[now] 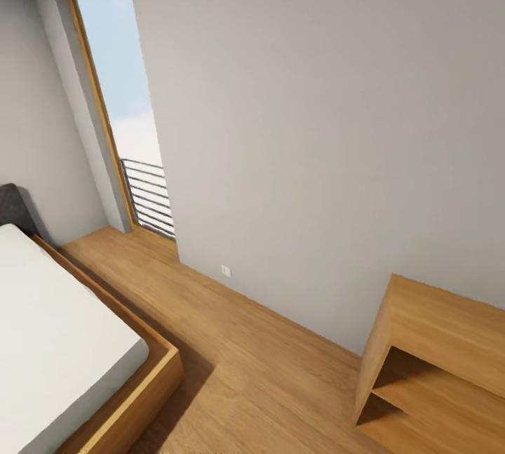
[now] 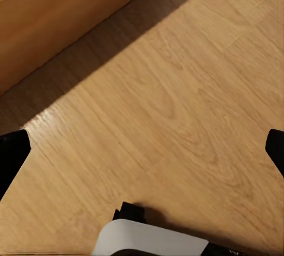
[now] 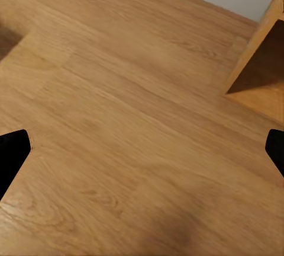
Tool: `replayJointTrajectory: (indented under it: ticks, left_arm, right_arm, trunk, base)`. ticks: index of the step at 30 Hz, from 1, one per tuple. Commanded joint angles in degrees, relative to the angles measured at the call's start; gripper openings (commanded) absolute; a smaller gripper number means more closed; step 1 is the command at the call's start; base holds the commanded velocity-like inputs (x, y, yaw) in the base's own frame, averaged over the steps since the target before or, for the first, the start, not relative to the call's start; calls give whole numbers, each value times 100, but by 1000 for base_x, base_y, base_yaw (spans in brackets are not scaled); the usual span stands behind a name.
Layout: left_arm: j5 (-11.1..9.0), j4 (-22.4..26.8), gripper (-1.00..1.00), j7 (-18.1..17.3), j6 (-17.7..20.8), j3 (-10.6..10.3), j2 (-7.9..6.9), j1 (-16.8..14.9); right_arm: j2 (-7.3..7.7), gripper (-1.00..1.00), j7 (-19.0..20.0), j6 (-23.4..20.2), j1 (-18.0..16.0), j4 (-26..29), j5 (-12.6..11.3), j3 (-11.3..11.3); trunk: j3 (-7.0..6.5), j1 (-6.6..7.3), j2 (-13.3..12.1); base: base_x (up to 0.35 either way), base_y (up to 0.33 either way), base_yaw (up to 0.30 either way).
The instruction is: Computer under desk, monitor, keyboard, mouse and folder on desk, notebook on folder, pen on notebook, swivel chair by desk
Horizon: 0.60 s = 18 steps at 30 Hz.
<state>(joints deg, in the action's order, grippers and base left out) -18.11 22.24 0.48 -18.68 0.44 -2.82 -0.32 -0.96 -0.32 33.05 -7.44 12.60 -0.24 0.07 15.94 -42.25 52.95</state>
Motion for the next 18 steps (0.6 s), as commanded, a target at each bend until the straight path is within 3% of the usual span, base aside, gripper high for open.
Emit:
replayJointTrajectory:
  ticks: [1, 18]
  left_arm:
    - [-8, -1, 100, 5, -13, 0, 0, -3]
    - [-8, -9, 100, 5, -13, 0, 0, -3]
  right_arm:
    - [0, 100, -3, 17, -3, -3, -2, 1]
    - [0, 100, -4, 14, -3, -2, -2, 1]
  trunk:
    - [11, 0, 5]
    - [70, 0, 5]
  base:
    - [0, 0, 265]
    - [0, 0, 265]
